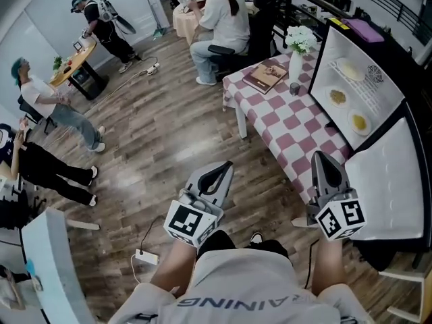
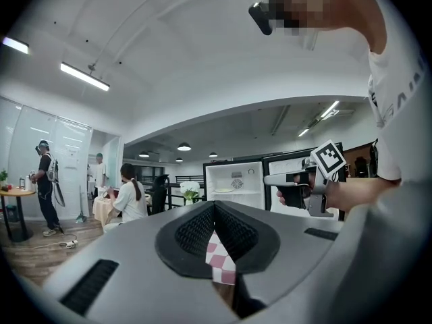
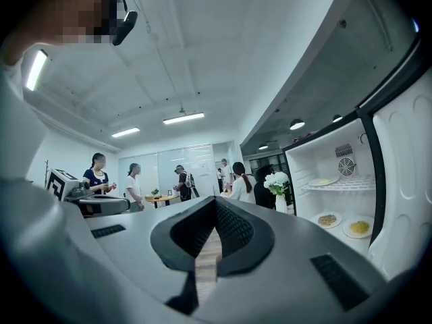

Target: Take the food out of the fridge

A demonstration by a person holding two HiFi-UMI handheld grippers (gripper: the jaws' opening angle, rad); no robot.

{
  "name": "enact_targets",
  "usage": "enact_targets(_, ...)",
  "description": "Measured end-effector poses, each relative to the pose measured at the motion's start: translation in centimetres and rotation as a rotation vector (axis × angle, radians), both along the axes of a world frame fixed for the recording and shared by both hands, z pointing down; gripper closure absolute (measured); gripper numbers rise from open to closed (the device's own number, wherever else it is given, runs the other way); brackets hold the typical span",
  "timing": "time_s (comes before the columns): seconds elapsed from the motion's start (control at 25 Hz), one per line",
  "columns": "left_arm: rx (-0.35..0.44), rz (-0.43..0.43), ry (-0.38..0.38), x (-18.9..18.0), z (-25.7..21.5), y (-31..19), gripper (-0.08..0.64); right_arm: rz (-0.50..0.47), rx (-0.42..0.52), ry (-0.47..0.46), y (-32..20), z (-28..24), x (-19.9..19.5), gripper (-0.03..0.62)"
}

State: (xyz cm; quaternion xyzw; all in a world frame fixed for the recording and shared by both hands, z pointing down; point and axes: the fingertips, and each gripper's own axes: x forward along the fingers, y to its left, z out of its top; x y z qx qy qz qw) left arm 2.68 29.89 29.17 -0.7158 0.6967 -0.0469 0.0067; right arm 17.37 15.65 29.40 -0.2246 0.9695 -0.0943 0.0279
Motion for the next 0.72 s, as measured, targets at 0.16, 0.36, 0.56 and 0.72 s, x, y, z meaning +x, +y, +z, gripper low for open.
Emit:
enact_targets(0.16, -0.004, 0.034, 0.001, -0.5, 0.3, -3.2, 0.551, 0.034, -0.019, 0.008, -2.7, 0.9, 0.2, 0.572)
enact_targets(0.36, 0.005, 0.091, 0.004, -2.3, 1.0, -7.7, 0.552, 0.085, -0.008, 0.016, -6.0, 1.1, -0.7, 0.572)
enact_targets(0.56, 0.019, 0.172, 0.009, -5.5, 1.5, -12.2, 0.551, 0.149, 0.022, 0.031, -8.7, 0.2, -3.9, 0.572)
enact_targets(0.72, 0.004, 0.231, 0.003, -9.9, 2.0, -15.8, 0.552, 0.205, 0.024, 0.057, -10.9, -0.2, -7.9, 0.572)
